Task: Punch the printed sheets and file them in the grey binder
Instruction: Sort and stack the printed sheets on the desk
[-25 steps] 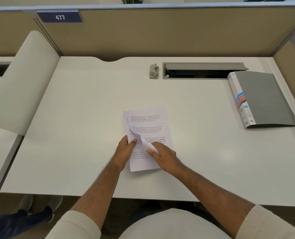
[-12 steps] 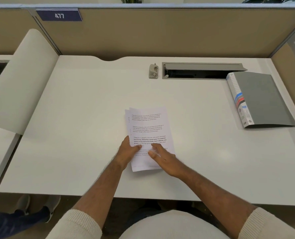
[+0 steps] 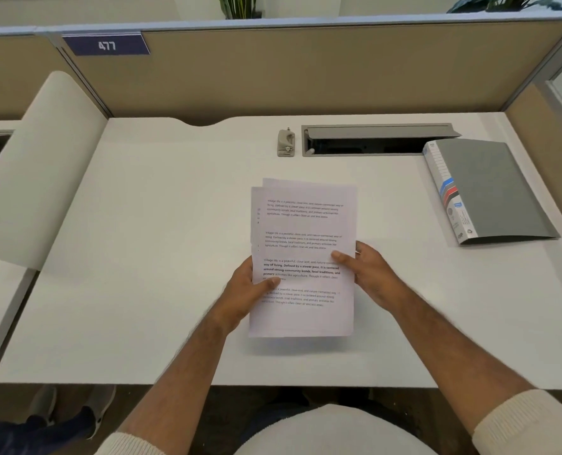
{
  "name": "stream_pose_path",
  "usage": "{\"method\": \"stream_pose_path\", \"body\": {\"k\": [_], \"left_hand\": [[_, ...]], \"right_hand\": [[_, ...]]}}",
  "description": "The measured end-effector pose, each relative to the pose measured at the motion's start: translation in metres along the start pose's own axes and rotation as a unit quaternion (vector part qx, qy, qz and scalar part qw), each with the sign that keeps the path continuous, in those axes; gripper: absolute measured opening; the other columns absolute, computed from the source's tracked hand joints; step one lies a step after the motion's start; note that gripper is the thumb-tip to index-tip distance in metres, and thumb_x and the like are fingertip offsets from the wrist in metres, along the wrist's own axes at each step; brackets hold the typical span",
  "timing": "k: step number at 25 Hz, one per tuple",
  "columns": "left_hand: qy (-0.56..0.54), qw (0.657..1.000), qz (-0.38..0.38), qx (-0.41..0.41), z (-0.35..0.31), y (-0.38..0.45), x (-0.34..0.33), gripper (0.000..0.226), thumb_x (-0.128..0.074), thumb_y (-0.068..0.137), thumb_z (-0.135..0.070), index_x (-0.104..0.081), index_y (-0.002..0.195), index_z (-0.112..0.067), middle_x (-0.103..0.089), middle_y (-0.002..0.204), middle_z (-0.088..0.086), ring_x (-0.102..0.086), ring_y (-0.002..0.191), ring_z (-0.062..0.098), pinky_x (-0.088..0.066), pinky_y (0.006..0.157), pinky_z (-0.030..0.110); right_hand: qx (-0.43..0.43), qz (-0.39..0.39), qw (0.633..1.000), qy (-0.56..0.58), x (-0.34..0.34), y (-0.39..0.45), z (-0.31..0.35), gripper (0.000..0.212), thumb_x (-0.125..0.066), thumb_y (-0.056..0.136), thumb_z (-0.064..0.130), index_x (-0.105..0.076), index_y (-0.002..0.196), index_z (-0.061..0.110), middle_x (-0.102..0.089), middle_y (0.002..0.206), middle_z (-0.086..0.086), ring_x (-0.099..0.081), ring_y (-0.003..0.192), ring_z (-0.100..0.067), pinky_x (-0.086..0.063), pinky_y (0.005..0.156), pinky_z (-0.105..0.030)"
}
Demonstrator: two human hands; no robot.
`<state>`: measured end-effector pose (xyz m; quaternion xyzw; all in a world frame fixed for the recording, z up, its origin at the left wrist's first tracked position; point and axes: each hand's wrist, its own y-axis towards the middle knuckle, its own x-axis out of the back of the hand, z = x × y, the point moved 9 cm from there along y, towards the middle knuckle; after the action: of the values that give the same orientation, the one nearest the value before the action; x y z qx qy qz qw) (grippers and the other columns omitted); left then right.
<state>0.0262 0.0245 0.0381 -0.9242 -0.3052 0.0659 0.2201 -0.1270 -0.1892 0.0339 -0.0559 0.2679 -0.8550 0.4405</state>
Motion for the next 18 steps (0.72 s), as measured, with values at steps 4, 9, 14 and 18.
{"method": "stream_pose_path", "body": {"k": [4, 9, 14, 18], "left_hand": [[-0.015, 0.999, -0.011, -0.037, -0.036, 0.004, -0.007, 0.040, -0.074, 0.097, -0.008, -0.067, 0.134, -0.021, -0.077, 0.129, -0.001, -0.074, 0.118, 0.023, -0.060, 0.103, 0.049], [-0.011, 0.993, -0.035, -0.109, -0.092, 0.010, -0.009, 0.034, -0.075, 0.097, -0.011, -0.072, 0.128, -0.024, -0.079, 0.124, -0.005, -0.076, 0.114, 0.021, -0.062, 0.097, 0.039], [-0.010, 0.992, -0.044, -0.116, -0.108, 0.016, -0.018, 0.035, -0.077, 0.097, -0.015, -0.072, 0.130, -0.020, -0.080, 0.122, -0.005, -0.076, 0.113, 0.017, -0.061, 0.096, 0.036], [0.007, 0.995, -0.025, -0.100, -0.102, 0.017, -0.033, 0.024, -0.072, 0.100, -0.016, -0.075, 0.123, -0.023, -0.081, 0.116, -0.006, -0.078, 0.108, 0.015, -0.062, 0.088, 0.032]], "right_hand": [[0.088, -0.042, 0.995, -0.013, -0.001, -0.012, 0.056, 0.036, -0.078, 0.089, 0.015, -0.070, 0.124, 0.009, -0.078, 0.117, -0.006, -0.074, 0.110, -0.026, -0.059, 0.098, -0.042], [0.194, -0.068, 0.976, -0.070, 0.004, -0.034, 0.128, 0.029, -0.079, 0.089, 0.016, -0.071, 0.118, 0.019, -0.079, 0.113, 0.005, -0.076, 0.102, -0.016, -0.062, 0.085, -0.027], [0.203, -0.076, 0.970, -0.108, 0.010, -0.036, 0.123, 0.036, -0.084, 0.085, 0.018, -0.069, 0.117, 0.027, -0.078, 0.111, 0.009, -0.076, 0.102, -0.011, -0.062, 0.086, -0.028], [0.174, -0.086, 0.975, -0.109, 0.013, -0.032, 0.094, 0.037, -0.084, 0.085, 0.020, -0.071, 0.120, 0.023, -0.079, 0.111, 0.009, -0.075, 0.101, -0.009, -0.061, 0.091, -0.032]]}}
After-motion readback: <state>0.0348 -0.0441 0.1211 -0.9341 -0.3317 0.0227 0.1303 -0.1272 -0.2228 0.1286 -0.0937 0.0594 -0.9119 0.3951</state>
